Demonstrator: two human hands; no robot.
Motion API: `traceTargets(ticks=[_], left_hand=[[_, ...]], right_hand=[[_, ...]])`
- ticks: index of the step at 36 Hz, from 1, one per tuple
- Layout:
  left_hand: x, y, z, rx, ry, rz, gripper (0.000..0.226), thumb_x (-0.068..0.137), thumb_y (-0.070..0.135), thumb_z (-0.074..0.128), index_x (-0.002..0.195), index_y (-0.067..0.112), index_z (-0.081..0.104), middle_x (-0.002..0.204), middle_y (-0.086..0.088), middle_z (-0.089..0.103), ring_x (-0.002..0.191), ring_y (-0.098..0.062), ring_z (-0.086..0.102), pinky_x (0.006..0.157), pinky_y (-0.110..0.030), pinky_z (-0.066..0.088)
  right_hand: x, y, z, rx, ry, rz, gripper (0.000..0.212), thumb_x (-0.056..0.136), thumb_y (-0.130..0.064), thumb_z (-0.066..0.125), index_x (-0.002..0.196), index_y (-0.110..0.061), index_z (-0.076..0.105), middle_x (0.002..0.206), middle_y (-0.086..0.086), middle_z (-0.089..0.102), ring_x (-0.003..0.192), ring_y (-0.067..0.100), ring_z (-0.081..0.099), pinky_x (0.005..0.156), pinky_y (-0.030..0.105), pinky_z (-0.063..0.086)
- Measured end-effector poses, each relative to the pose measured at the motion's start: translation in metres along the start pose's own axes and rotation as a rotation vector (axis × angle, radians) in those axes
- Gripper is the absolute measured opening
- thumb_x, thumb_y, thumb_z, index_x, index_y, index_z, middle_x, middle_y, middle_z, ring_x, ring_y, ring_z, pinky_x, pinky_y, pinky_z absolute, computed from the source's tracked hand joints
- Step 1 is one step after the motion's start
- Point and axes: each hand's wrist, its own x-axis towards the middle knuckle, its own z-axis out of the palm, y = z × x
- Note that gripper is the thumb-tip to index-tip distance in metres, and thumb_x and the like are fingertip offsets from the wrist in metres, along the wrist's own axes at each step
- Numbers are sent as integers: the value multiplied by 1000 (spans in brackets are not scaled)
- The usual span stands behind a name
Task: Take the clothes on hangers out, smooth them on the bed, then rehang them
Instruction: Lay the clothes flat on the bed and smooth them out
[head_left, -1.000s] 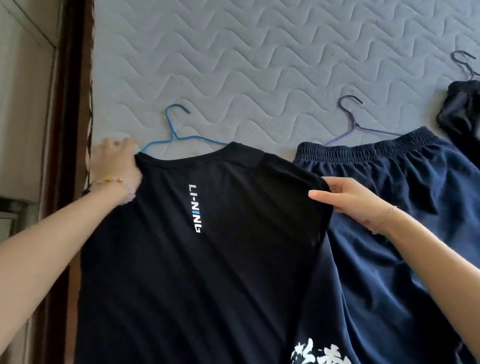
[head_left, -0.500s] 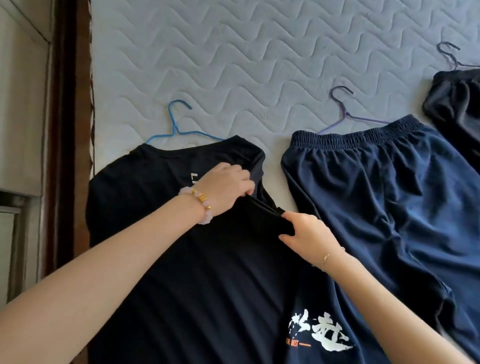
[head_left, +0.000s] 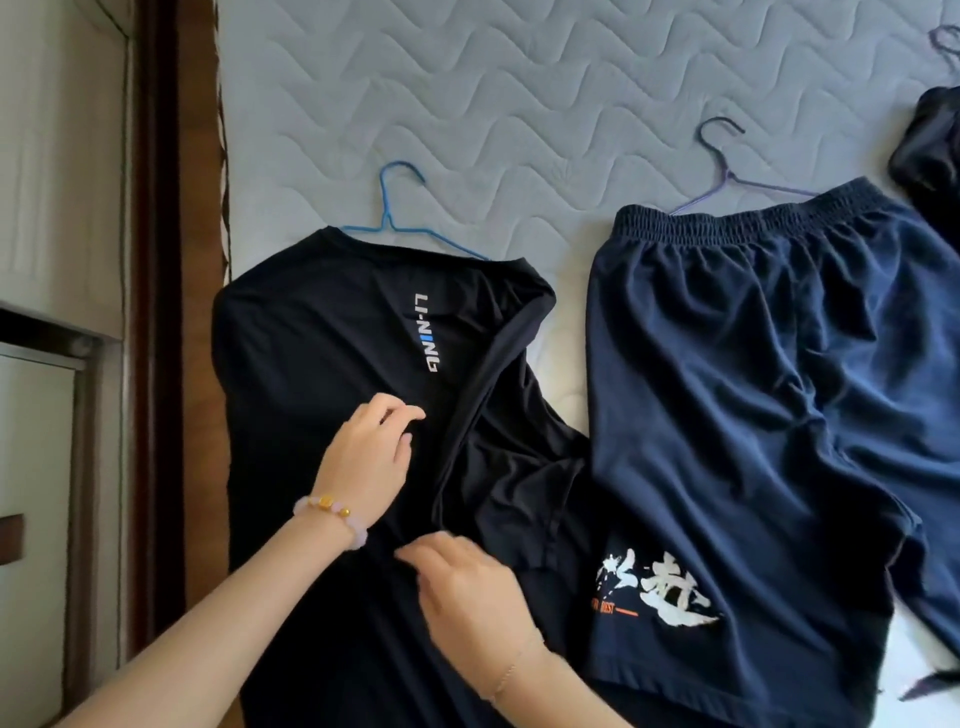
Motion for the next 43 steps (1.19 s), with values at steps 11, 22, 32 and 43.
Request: traceTargets(ticks=[11, 22, 32, 43], left_hand=[[-14, 66, 26, -117, -111, -402, 51, 90, 46, 50, 127, 14, 37, 126, -2, 51, 107, -21, 56, 73, -35, 49], [78, 71, 20, -324, 21, -470, 26, 95, 30, 44, 103, 9, 57, 107, -18, 62, 97, -39, 59, 79, -40, 47], [60, 18, -2, -995, -199, -637, 26, 94, 37, 49, 84, 16, 61, 85, -3, 59, 78, -15, 55, 75, -32, 49], [76, 50, -45, -1277, -698, -577, 27, 86, 25, 55, 109, 13, 64, 101, -4, 70, 85, -13, 68, 81, -29, 55]], right_hand=[[-36, 76, -25, -472, 1, 202, 88, 48, -17, 80, 134, -14, 60, 137, 4, 61, 128, 25, 43, 98, 53, 52], [-15, 67, -7, -355, 344, 43, 46, 42, -2, 80, 86, -16, 76, 73, -3, 66, 75, 12, 43, 69, 30, 37], [-43, 38, -63, 181, 236, 202, 35, 77, -21, 45, 101, -19, 70, 87, -13, 62, 78, 3, 57, 77, 7, 43], [-2, 66, -170, 706, 350, 495, 49, 87, 11, 47, 78, -30, 70, 70, -12, 74, 73, 3, 66, 75, 18, 53]])
